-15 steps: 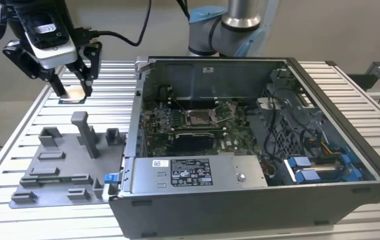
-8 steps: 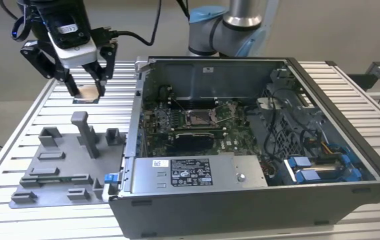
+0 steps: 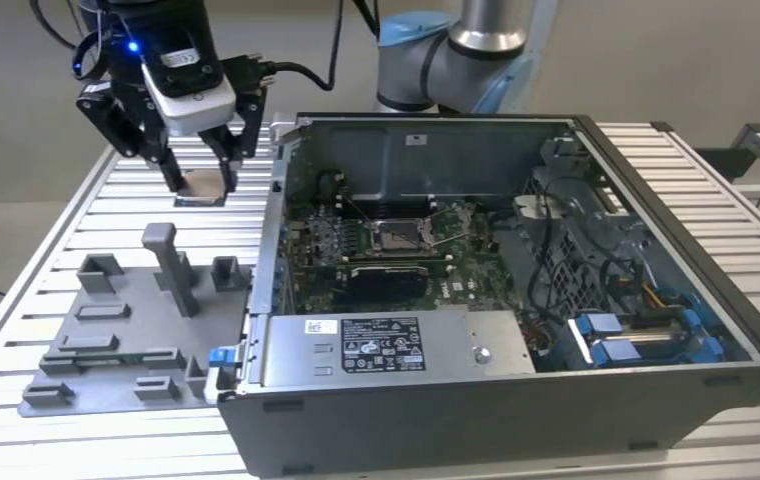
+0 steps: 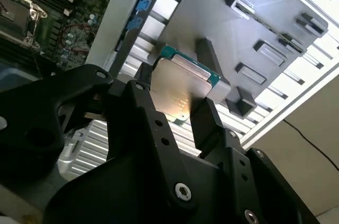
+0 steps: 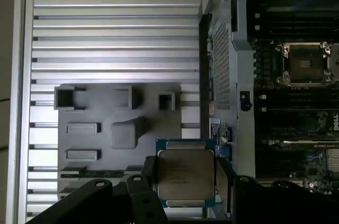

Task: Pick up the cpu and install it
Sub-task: 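Close the cpu cover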

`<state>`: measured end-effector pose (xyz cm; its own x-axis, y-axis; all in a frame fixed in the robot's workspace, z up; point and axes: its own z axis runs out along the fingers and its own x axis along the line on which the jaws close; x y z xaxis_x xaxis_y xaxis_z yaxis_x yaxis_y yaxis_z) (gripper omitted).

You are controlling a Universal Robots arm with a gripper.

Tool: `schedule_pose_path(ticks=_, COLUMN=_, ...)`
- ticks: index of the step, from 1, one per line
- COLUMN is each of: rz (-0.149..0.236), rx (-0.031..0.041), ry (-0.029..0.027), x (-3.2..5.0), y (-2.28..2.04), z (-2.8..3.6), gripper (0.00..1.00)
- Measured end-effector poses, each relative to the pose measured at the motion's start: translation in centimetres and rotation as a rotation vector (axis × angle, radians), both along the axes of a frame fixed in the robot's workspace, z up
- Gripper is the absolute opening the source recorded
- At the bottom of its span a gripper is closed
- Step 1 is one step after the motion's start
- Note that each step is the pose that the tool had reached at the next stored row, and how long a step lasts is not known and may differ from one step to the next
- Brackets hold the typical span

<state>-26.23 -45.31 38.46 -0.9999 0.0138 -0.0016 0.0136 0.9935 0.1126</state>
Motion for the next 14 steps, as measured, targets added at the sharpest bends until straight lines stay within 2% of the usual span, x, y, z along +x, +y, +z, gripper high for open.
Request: schedule_pose_path(ticks=14, rz=0.000, rx=-0.0001, ry=0.0000, x=3.94, y=0.00, z=0.00, gripper=0.00)
